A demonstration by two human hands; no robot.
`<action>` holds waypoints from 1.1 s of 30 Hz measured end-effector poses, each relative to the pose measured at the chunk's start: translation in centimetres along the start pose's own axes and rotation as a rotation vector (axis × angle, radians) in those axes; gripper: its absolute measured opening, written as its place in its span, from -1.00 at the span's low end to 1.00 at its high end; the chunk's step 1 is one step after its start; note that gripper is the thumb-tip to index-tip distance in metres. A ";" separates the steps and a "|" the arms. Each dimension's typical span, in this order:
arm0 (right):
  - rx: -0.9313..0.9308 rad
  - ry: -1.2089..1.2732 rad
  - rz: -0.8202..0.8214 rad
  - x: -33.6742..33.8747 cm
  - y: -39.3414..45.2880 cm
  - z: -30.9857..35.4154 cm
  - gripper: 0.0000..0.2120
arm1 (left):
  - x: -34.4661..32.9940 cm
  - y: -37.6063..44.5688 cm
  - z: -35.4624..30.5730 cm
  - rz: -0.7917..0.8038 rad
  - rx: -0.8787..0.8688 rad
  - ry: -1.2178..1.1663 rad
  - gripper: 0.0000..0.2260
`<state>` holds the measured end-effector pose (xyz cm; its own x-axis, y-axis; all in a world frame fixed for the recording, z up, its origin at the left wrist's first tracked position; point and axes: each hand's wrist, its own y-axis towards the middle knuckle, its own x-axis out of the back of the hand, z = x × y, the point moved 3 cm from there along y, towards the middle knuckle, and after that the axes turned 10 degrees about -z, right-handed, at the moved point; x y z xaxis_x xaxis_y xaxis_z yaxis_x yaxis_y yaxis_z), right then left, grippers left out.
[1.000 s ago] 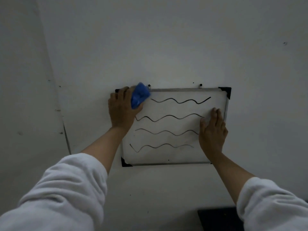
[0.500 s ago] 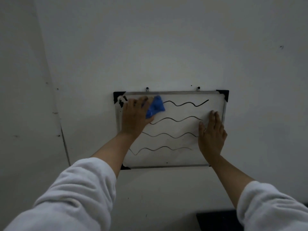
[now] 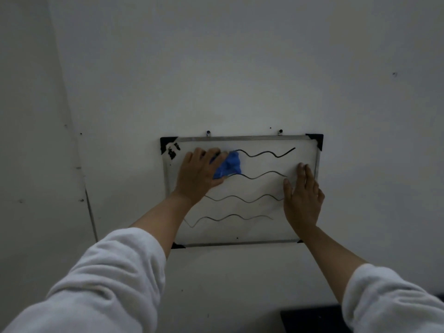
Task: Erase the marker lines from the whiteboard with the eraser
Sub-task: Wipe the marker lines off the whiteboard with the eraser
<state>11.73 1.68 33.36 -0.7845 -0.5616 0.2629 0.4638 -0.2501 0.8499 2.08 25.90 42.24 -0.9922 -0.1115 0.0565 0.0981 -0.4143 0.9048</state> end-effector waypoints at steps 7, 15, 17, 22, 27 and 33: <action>0.015 0.002 0.022 0.5 0.1 0.1 -0.45 | -0.1 1.3 -1.0 -0.036 0.139 -0.024 -0.45; -0.048 0.272 -0.007 0.8 0.2 -1.4 -0.48 | 0.0 2.7 -0.5 -0.048 0.452 -0.041 -0.50; -0.047 0.231 -0.013 0.7 -0.1 -1.7 -0.48 | -0.2 2.6 -1.3 -0.055 0.381 -0.032 -0.49; -0.031 0.081 -0.014 0.6 -0.6 -2.5 -0.46 | -0.8 0.5 -3.0 -0.021 -0.267 0.008 -0.45; -0.023 0.118 0.011 0.4 -0.6 -3.0 -0.45 | -1.1 2.8 -1.9 -0.093 0.360 -0.034 -0.47; -0.003 0.108 0.012 0.5 -0.6 -2.8 -0.45 | -1.5 1.6 -4.3 -0.025 -0.068 0.000 -0.44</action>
<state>12.22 -0.64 31.72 -0.7301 -0.6461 0.2227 0.4748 -0.2452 0.8453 4.06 21.55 41.84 -0.9944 -0.1005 0.0338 0.0780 -0.4771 0.8754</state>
